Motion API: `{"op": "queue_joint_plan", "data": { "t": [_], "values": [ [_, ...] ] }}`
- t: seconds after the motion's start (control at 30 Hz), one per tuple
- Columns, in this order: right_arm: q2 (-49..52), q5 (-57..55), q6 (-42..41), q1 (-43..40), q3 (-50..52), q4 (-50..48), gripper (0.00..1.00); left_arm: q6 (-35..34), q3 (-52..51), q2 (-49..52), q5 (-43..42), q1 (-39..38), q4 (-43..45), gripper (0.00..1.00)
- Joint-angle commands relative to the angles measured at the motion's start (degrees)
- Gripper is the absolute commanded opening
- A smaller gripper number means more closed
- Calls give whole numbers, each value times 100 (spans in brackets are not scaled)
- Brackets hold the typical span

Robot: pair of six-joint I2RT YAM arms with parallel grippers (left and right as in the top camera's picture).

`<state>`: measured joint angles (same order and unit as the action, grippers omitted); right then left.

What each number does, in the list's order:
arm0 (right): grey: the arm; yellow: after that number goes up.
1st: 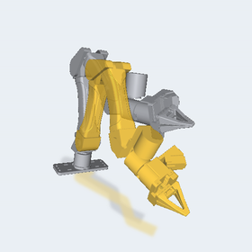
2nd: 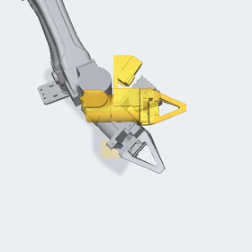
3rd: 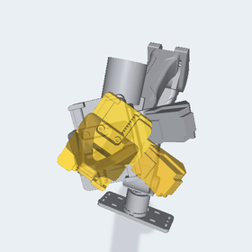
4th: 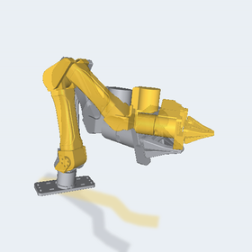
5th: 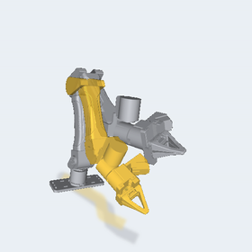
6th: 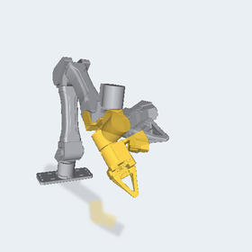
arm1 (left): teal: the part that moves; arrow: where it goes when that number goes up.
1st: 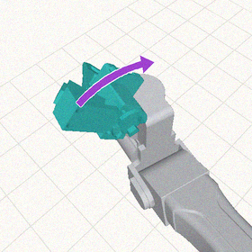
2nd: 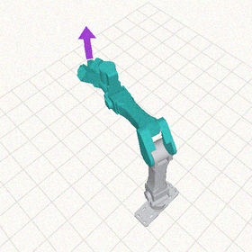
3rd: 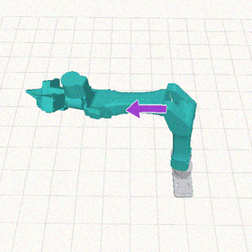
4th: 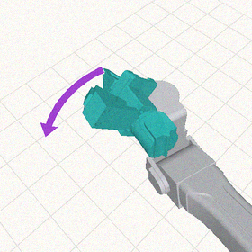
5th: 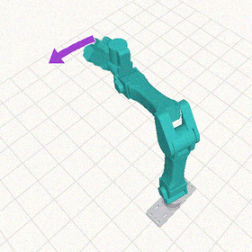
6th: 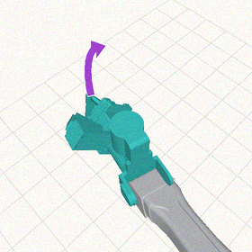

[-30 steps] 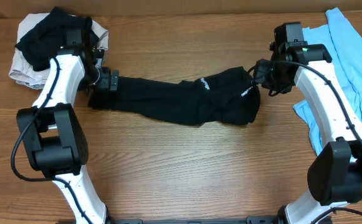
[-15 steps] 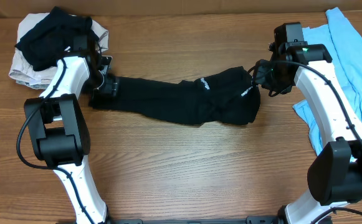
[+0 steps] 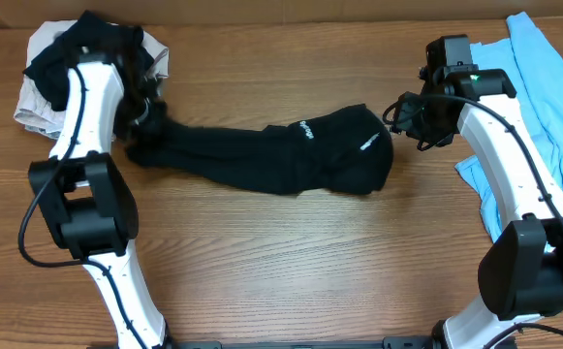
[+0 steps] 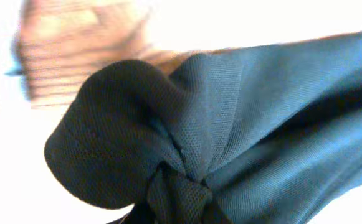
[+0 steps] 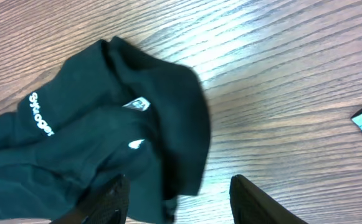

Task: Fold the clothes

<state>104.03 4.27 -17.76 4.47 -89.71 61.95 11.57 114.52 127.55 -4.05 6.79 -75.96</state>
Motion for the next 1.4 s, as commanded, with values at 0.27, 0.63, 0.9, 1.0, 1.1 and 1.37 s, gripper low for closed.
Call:
{"op": "queue_joint_plan", "data": {
  "t": [0.27,0.63,0.9,1.0,1.1,1.37],
  "values": [
    [-136,50,-24,-37,-24,-33,56,-66,754,-68,-55,-1113,-656,4],
    [-136,48,-24,-37,-24,-7,56,-155,748,-22,-9,-2557,-247,15],
    [-136,48,-22,-37,-24,-9,61,-166,748,9,-4,-2894,-24,100],
    [-136,50,-24,-37,-24,-4,62,-363,811,7,-2,-2839,-72,100],
    [-125,55,-24,-37,-24,-7,62,-433,997,7,-2,-2702,-291,100],
    [-72,94,-22,-37,-24,-7,62,-442,986,33,20,-2369,-874,27]
  ]
}}
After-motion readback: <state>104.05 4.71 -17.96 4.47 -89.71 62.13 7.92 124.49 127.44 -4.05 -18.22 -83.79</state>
